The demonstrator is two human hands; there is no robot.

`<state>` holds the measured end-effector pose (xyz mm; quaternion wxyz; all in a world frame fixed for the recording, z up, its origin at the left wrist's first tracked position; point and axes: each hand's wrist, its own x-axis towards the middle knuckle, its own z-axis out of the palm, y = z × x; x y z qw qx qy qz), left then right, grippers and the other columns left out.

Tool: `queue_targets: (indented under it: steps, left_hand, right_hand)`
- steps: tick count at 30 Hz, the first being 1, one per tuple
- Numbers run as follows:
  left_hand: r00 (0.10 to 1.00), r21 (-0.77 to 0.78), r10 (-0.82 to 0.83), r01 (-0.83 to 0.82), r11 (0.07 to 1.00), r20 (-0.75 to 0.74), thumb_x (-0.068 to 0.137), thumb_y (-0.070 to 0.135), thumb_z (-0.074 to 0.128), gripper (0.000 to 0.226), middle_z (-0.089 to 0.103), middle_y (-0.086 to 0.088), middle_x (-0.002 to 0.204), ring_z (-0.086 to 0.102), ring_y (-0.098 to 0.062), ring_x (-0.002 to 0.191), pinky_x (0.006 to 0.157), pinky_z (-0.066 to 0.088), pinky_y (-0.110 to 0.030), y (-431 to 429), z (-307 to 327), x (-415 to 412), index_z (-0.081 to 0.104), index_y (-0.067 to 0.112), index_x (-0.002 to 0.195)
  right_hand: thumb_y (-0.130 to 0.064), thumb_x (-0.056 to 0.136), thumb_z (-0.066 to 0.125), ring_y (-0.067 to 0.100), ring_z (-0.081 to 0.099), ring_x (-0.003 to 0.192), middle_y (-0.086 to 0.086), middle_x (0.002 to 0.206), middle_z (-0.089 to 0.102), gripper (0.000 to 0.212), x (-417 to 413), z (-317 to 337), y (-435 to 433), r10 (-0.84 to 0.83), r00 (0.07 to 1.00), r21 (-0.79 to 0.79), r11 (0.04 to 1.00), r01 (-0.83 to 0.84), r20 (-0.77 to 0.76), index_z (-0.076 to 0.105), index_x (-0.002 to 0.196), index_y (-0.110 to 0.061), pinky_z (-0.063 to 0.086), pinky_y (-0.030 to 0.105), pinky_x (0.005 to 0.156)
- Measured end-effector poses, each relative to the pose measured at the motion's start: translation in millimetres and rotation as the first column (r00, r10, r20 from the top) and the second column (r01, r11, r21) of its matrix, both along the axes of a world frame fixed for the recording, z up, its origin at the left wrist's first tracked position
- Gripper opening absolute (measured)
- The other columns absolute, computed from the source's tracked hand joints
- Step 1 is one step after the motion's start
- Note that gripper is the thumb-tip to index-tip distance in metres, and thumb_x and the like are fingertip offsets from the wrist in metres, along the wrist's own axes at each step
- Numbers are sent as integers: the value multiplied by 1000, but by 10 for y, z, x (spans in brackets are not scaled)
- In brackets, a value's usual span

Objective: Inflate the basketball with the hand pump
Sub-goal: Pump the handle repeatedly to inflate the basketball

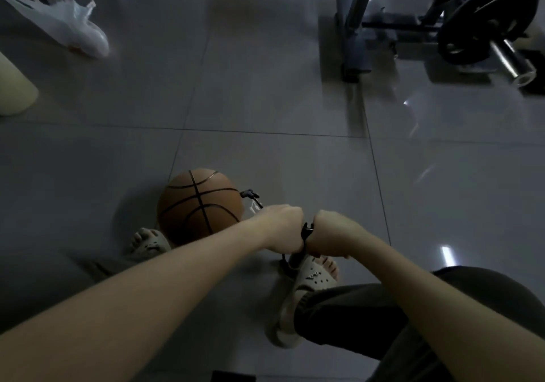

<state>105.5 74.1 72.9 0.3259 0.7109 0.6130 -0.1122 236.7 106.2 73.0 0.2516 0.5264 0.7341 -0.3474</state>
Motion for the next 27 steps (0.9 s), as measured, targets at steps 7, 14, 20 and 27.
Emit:
queue_targets:
  steps: [7,14,20,27]
  left_hand:
    - [1000,-61,-2,2,998,6,87,24,61,18,58,-3,74,54,-19,61,50,37,-31,-77,-555,58,51,17,73]
    - [1000,-57,12,-13,998,-20,87,29,61,17,56,-2,78,57,-25,71,61,40,-33,-166,-643,73,51,18,77]
    - [999,-165,-45,42,985,-17,90,30,66,27,56,-2,68,54,-21,61,56,42,-31,-300,-268,32,53,17,70]
    - [997,-109,26,-17,994,76,83,25,75,18,56,0,63,52,-19,58,52,40,-31,-3,910,-107,65,14,74]
  right_hand:
    - [-33,81,60,18,45,53,-1,64,50,23,105,-655,-98,11,1000,5,1000,-11,7,47,71,-16,37,28,48]
    - [-33,81,59,21,51,61,1,70,54,23,114,-700,-212,-6,1000,24,1000,7,-12,45,72,-17,39,29,52]
    - [-31,84,65,23,61,60,5,70,60,25,58,-270,-342,75,997,-87,993,-74,12,54,70,-14,58,34,52]
    - [-26,87,69,16,55,60,3,73,58,14,23,1033,34,112,993,-86,990,-113,-24,66,87,-12,52,27,52]
